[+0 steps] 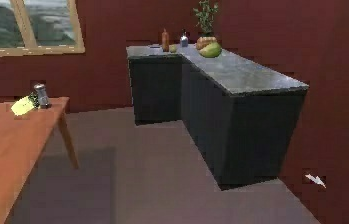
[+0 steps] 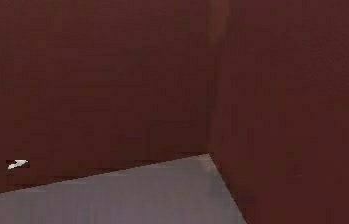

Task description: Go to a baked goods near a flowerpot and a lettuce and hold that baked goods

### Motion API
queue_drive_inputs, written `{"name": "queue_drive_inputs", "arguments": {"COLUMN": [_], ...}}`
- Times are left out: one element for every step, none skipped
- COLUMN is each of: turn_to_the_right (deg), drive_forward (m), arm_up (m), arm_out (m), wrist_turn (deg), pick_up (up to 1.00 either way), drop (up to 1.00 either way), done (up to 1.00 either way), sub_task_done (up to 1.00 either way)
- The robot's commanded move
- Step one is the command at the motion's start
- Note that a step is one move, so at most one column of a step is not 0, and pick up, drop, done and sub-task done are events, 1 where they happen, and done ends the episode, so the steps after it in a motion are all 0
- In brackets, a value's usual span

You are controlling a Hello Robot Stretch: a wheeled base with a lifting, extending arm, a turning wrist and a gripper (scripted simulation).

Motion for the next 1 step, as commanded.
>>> {"name": "queue_drive_inputs", "arguments": {"turn_to_the_right": [0.0], "drive_forward": [1.00], "arm_up": [0.00], "arm_out": [0.00], "wrist_turn": [0.0], "pick_up": [0.00], "drop": [0.00], "done": [0.00], "sub_task_done": [0.00]}}
